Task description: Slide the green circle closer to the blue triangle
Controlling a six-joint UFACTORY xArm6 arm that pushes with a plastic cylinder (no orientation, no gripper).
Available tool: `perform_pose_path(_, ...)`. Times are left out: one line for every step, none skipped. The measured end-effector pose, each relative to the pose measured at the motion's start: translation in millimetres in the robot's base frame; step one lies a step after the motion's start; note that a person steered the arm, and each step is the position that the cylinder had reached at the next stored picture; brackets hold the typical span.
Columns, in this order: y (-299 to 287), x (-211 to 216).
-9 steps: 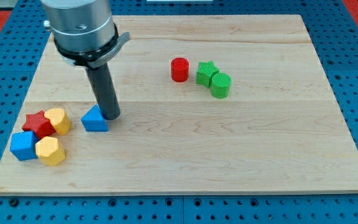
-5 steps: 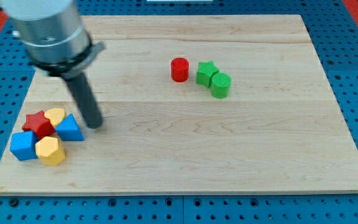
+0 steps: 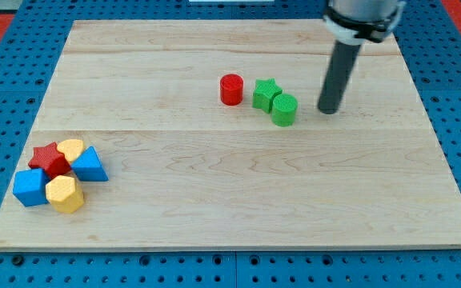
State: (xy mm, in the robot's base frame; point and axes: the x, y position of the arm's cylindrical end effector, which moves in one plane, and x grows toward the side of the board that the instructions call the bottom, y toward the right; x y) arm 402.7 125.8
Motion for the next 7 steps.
perform_pose_path(-22, -3)
perform_pose_path(-42, -2)
perform_pose_path(-61, 5)
perform_pose_path(-96, 11)
perform_pose_path(-130, 28)
perform_pose_path(-149, 57)
perform_pose_path(-171, 83)
